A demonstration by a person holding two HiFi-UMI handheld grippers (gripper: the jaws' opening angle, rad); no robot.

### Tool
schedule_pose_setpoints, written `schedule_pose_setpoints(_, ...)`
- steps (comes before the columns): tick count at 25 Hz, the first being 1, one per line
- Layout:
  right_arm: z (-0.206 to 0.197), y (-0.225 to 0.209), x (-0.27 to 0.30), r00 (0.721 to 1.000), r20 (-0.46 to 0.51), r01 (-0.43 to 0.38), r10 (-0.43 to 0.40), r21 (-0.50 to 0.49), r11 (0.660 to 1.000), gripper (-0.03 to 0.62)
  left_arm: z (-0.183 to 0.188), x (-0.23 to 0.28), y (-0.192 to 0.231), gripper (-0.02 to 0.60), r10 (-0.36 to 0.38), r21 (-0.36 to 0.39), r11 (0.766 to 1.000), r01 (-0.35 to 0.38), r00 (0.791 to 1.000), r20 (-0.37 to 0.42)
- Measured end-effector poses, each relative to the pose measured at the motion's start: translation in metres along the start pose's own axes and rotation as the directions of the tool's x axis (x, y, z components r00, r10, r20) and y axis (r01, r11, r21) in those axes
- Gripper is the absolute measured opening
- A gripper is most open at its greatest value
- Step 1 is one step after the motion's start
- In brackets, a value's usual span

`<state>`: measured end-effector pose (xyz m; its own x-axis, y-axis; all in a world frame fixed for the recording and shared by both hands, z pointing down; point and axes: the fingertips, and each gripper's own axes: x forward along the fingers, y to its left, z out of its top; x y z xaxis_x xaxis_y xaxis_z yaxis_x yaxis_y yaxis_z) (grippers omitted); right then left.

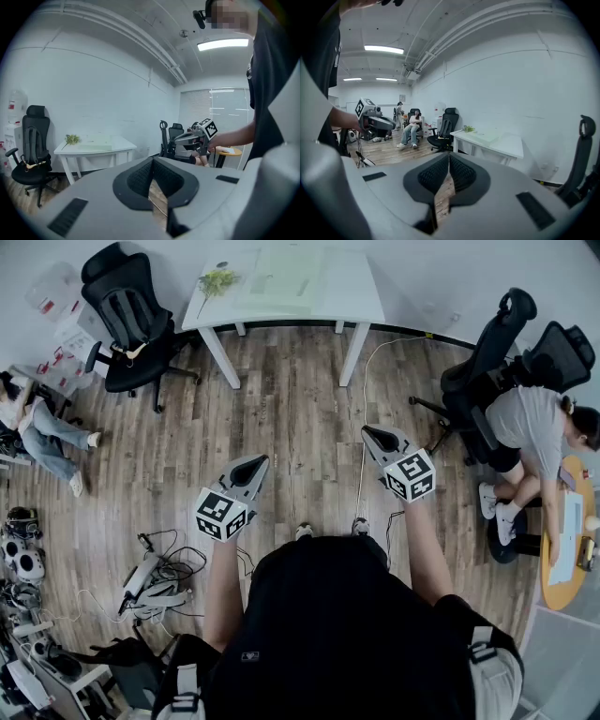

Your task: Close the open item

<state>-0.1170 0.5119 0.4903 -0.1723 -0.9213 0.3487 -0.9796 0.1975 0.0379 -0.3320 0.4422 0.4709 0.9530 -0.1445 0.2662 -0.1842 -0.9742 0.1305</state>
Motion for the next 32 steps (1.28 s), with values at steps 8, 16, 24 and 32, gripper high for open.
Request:
schedule_pose_setpoints(8,-0.005,0.01,0.001,1.0,-0.013,0.007,-0.007,0.0,1.0,0.006,0.001,-0.004,0.003,0.005,-0.019,0.012,1.0,0.019,1.0,0.002)
schedule_pose_setpoints(16,-0.005,0.022,-0.004,0.999,-0.016,0.034,-0.034,0.011,0.999,0.006,-0.003,-0.009,0.0,0.005,-0.057,0.013,0.998,0.057,0.998,-0.023)
schedule_pose_setpoints(24,-0.019,0.012,-0.008,0.998,-0.048,0.042,-0.041,0.032,0.999,0.007,-0.007,0.002,0.002,0.005,-0.057,-0.009,0.998,0.057,0.998,-0.037)
schedule_pose_setpoints(32,-0.018,-0.024,0.021,0.999,-0.042,0.012,-0.01,0.046,0.999,0.006,-0.001,0.026,0.022,0.005,-0.017,-0.024,1.0,0.016,0.999,-0.051)
